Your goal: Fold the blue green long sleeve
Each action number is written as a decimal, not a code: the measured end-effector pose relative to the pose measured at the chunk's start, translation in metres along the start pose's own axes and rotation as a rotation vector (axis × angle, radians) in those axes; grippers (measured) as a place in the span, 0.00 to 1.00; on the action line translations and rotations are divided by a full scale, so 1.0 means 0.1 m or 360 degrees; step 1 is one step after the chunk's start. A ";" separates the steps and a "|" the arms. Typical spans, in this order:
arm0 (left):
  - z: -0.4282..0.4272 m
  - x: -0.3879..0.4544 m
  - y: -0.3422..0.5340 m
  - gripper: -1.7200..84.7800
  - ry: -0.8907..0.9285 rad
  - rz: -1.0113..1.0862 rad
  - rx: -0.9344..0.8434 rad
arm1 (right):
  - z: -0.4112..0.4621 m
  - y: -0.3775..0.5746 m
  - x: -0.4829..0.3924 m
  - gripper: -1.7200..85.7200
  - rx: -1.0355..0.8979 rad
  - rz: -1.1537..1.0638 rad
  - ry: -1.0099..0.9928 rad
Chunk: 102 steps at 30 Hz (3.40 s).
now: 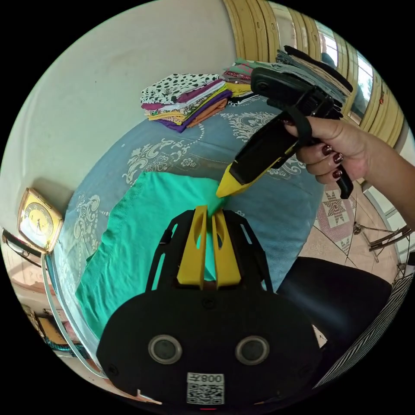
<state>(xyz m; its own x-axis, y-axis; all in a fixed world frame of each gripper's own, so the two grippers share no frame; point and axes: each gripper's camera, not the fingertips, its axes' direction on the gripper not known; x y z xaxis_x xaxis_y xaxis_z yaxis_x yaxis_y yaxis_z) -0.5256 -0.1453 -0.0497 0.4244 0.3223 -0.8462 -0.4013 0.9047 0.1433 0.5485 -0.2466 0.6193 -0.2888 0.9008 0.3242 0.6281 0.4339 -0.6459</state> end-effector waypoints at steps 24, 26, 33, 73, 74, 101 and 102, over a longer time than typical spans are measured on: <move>0.76 0.02 0.17 0.03 0.0418 -0.0532 0.0131 | 0.31 -1.49 1.21 0.15 0.0286 0.0508 -0.0018; 0.80 0.07 0.15 0.03 0.0431 -0.0528 0.0129 | 0.37 -1.56 1.23 0.14 0.0277 0.0496 -0.0004; 0.82 0.17 0.08 0.03 0.0487 -0.0499 0.0119 | 0.67 -1.84 1.36 0.09 0.0223 0.0497 -0.0063; -1.94 -1.00 1.59 0.03 0.0958 -0.0743 0.0540 | 2.07 -0.79 0.46 0.04 0.0462 0.0219 0.0173; -2.07 -1.21 1.76 0.03 0.0950 -0.0820 0.0597 | 2.17 -0.86 0.41 0.04 0.0448 0.0196 0.0181; -2.93 -4.02 4.82 0.03 0.1034 -0.2075 0.0752 | 5.99 -2.14 1.24 0.05 -0.0094 0.0338 0.0455; -2.95 -4.05 4.85 0.03 0.1037 -0.2078 0.0756 | 6.05 -2.14 1.30 0.05 -0.0094 0.0353 0.0450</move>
<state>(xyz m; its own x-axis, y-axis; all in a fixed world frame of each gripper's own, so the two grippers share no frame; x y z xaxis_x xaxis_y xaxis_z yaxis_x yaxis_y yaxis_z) -1.1320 0.0810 0.2107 -0.2057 -0.8021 -0.5607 0.2989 0.4941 -0.8164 -0.0604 -0.2116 0.3818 0.0652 0.9289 0.3645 0.6962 0.2193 -0.6835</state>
